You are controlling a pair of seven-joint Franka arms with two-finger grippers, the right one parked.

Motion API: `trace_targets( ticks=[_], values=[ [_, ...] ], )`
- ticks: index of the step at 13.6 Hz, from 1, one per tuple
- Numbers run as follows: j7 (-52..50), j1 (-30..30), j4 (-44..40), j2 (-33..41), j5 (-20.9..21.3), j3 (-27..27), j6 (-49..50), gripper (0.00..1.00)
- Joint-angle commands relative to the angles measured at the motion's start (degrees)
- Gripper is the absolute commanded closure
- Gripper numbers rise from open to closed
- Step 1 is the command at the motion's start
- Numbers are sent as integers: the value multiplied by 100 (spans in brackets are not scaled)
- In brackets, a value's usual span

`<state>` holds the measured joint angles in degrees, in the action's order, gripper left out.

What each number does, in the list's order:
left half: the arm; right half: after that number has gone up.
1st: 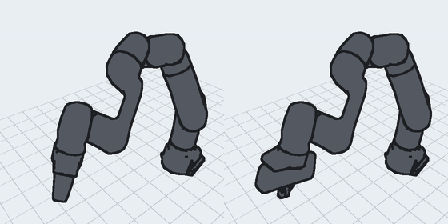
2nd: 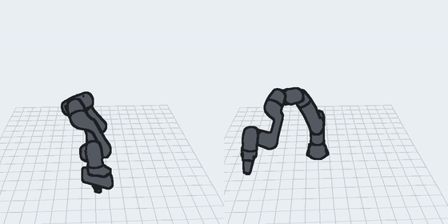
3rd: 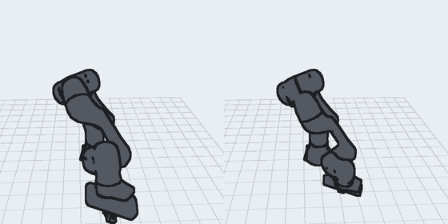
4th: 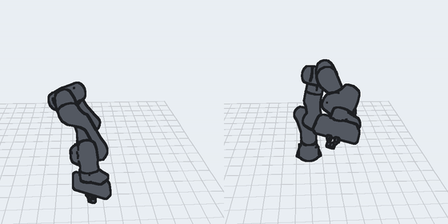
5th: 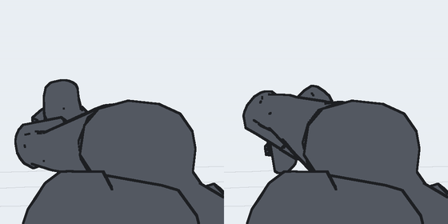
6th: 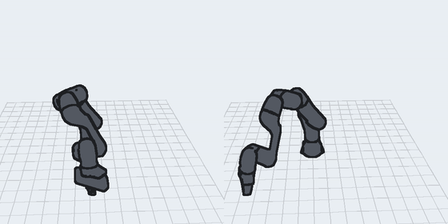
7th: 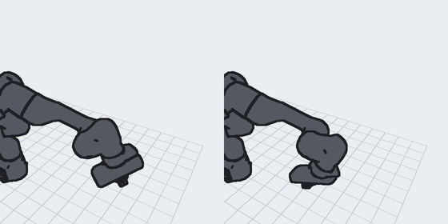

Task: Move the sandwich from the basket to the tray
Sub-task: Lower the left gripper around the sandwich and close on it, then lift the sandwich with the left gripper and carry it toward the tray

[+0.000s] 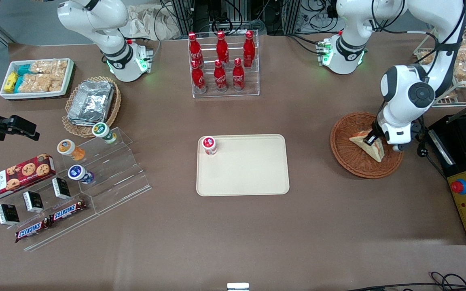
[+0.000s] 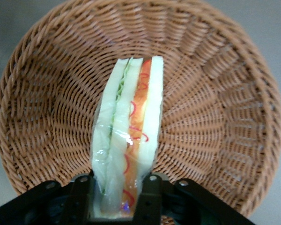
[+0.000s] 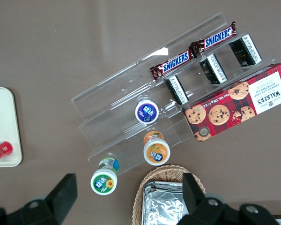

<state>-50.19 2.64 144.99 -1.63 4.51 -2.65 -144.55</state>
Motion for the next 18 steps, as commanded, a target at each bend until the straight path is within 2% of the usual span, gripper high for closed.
trace_targets(
  ticks=[1,3,5,9,12,14,16,18],
  values=[
    [175,17,-355,399,103,124,687,100],
    [438,17,-1162,461,103,326,1871,100],
    [825,8,-2382,357,103,571,3348,100],
    [1799,17,-3976,233,85,1326,4986,100],
    [2171,17,-4689,-143,7,2126,5217,100],
    [2119,17,-4726,-495,6,2636,5061,100],
    [2031,96,-4682,-899,6,2866,4500,100],
    [1681,367,-4691,-1373,120,2875,4086,100]
  ],
)
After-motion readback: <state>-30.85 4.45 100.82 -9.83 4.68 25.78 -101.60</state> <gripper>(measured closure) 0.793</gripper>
